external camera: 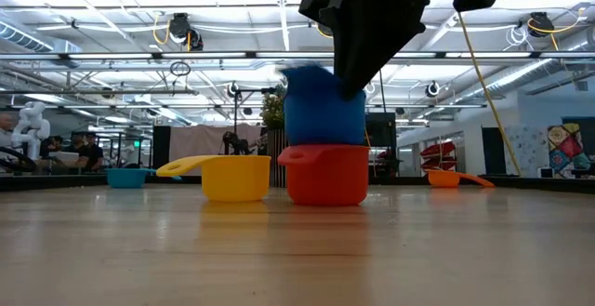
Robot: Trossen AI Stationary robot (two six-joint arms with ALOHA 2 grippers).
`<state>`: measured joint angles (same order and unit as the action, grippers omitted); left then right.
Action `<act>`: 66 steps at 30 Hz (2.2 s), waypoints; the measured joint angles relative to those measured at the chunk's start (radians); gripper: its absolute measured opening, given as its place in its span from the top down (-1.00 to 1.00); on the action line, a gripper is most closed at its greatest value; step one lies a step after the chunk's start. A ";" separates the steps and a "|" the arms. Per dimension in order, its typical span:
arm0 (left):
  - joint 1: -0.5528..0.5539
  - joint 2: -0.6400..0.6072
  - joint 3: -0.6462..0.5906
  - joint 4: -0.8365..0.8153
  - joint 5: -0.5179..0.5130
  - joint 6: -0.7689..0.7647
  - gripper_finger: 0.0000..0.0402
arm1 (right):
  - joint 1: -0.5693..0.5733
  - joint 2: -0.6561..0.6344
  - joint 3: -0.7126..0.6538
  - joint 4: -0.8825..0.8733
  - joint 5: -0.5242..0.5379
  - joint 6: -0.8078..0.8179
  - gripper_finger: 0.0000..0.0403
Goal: Nest measuring cups in basket
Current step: Stack the blue measuring cup on top of the red measuring cup, then stack the yellow measuring cup on top of the blue measuring cup
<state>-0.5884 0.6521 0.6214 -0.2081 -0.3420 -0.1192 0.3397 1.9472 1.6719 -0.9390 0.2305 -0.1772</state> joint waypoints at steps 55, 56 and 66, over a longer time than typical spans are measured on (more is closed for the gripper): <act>0.158 0.429 0.017 -0.158 -0.069 -0.303 0.82 | -0.117 -0.089 -0.001 0.121 0.171 0.111 0.28; 0.176 0.453 0.030 -0.157 -0.051 -0.305 0.82 | -0.117 -0.102 -0.001 0.090 0.188 0.141 0.28; 0.272 0.729 0.286 -0.334 0.027 -0.076 0.82 | -0.110 -0.253 -0.001 -0.155 0.193 0.361 0.28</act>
<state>-0.3165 1.3808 0.9077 -0.5419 -0.3150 -0.1950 0.2301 1.6945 1.6711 -1.0935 0.4235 0.1835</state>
